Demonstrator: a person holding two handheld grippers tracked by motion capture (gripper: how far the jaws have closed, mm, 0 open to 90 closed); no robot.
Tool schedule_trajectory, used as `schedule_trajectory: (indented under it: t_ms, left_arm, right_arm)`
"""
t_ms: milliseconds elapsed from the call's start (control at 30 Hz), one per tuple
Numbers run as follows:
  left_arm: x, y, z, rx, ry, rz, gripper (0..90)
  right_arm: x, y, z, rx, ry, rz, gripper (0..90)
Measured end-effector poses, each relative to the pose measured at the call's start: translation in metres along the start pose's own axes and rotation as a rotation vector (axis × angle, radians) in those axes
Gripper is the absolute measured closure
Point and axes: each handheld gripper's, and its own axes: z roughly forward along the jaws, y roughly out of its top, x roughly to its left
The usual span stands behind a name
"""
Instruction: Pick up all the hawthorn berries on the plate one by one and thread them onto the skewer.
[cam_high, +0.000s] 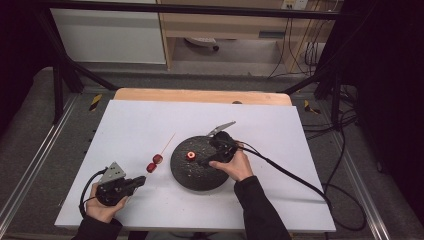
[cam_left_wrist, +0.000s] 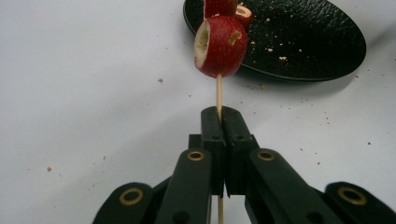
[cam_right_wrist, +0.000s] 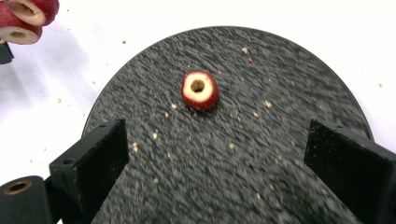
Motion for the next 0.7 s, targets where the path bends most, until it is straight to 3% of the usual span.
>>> schedule_trajectory:
  t_ms: [333,600,700]
  left_arm:
    - [0.002,0.0,0.0,0.0,0.002,-0.009,88.6]
    - [0.002,0.0,0.001,0.002,0.0,-0.012,88.6]
    - [0.002,0.0,0.0,0.002,-0.002,-0.014,88.6]
  right_arm:
    - [0.01,0.021,0.022,0.057,-0.013,-0.024,9.1]
    - [0.011,0.03,0.037,0.097,-0.023,-0.04,16.6]
    - [0.012,0.033,0.042,0.098,-0.003,-0.027,22.2]
